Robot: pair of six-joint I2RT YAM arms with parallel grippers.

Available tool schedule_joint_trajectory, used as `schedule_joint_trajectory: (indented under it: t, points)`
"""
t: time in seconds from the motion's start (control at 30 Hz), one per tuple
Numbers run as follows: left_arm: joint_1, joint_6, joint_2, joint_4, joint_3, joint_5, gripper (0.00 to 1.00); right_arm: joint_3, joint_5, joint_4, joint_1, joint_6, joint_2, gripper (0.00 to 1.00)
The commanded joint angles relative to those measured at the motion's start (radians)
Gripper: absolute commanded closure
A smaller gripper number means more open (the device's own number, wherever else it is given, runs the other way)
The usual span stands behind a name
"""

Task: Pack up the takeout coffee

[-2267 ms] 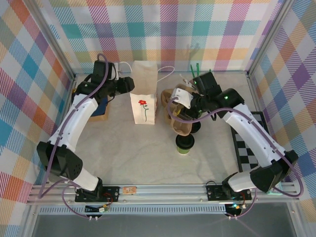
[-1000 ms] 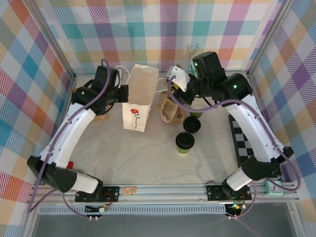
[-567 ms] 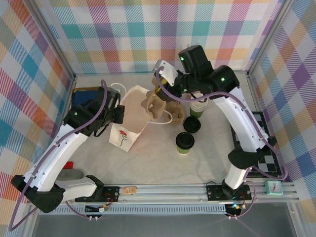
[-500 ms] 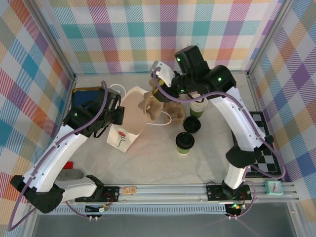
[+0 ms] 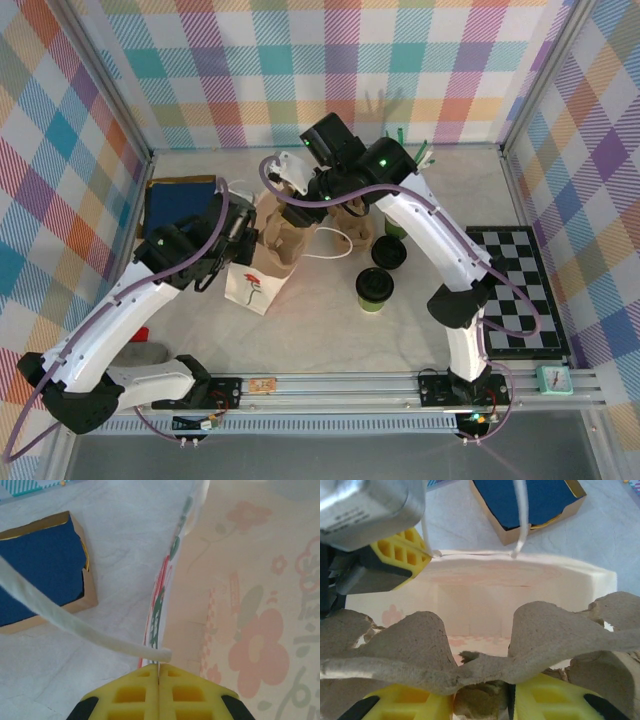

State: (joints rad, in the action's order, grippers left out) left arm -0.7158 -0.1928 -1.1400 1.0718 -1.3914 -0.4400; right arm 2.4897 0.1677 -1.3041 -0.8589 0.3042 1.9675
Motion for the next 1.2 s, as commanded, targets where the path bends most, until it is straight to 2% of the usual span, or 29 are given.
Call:
schedule_joint_trajectory:
  t: [0.0,0.53,0.8,1.17]
  points:
    - [-0.018,-0.016,0.028,0.001,0.015,-0.041,1.0,0.031,0.014,-0.014,-0.002,0.01,0.0,0.68]
    - [-0.054,-0.028,0.053,-0.04,0.041,-0.044,1.0,-0.112,0.002,0.003,-0.024,-0.004,0.017,0.72]
    - [-0.076,-0.027,0.093,-0.091,0.074,-0.017,1.0,-0.043,-0.042,-0.043,-0.04,0.018,0.08,0.72]
    - [-0.08,-0.025,0.121,-0.141,0.105,0.03,1.0,0.028,-0.026,-0.073,-0.038,0.0,0.135,0.7]
